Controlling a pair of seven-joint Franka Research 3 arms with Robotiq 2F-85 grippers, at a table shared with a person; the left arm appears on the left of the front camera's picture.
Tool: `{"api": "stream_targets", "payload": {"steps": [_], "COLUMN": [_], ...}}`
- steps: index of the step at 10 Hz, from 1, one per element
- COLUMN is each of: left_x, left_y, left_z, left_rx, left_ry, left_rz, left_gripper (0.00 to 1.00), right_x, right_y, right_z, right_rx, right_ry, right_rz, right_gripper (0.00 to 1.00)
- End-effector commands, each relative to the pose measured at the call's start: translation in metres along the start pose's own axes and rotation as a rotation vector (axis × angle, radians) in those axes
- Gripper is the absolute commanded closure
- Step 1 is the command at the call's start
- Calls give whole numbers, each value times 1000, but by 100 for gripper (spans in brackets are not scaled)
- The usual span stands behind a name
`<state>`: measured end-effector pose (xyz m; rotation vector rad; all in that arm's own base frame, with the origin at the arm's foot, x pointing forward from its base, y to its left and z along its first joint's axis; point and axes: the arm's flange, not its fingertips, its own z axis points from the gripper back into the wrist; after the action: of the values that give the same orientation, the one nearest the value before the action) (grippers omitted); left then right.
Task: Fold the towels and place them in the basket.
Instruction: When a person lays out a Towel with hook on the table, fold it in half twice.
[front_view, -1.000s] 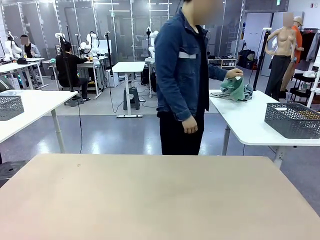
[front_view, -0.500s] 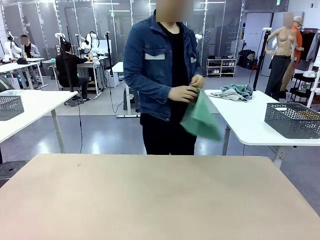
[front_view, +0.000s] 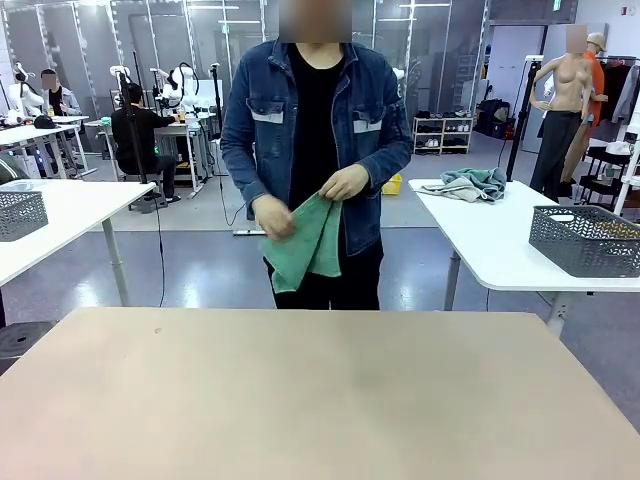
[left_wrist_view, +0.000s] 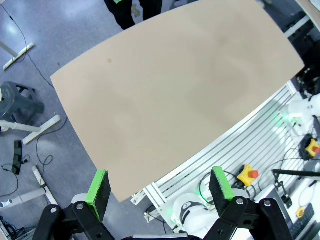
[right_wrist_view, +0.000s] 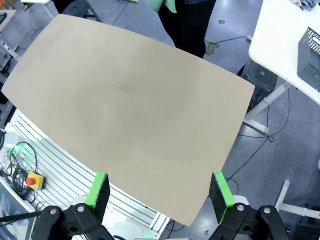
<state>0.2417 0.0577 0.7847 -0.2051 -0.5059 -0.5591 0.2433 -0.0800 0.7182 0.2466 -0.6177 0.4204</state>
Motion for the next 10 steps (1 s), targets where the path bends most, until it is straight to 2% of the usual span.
{"api": "stream_targets", "payload": {"steps": [1, 10], "left_x": [0, 0], "left_y": [1, 1], "left_z": [0, 0], "left_rx": [-4, -4], "left_ry": [-2, -2], "left_rz": [-1, -1], "left_gripper": [0, 0], "right_x": [1, 1], "right_y": [1, 1], "right_z": [-1, -1], "right_rx": [12, 12], "right_ry": [-1, -1], "right_rz": [12, 12], "right_gripper": [0, 0]}}
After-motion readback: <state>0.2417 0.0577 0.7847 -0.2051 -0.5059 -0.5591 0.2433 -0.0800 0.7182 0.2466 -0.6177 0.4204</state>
